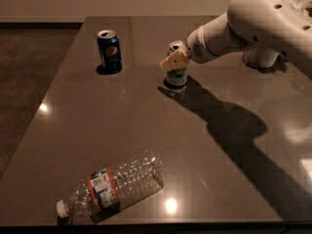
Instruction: Knock 7up can over
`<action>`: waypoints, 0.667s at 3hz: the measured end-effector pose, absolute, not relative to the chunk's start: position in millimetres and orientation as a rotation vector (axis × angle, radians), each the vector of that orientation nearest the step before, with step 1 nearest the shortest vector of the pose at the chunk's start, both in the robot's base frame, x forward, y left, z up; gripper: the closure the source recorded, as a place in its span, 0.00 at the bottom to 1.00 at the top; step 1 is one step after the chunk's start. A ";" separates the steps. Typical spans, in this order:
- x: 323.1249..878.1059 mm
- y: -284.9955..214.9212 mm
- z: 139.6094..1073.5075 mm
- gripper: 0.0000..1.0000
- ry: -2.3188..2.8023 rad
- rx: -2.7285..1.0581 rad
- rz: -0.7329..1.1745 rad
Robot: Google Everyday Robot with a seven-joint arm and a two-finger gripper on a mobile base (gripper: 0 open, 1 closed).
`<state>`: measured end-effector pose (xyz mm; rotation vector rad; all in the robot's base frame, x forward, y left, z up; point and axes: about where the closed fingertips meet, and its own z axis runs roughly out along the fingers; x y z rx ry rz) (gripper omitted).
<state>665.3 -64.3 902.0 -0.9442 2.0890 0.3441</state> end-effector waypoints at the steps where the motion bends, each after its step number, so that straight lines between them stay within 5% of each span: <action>1: 662.4 -69.3 911.7 0.62 2.078 -0.967 0.386; 2: 662.6 -69.9 941.8 0.85 2.087 -1.063 0.348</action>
Offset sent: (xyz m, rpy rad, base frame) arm -0.0592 -0.0066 0.0455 -0.2702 0.2817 0.3017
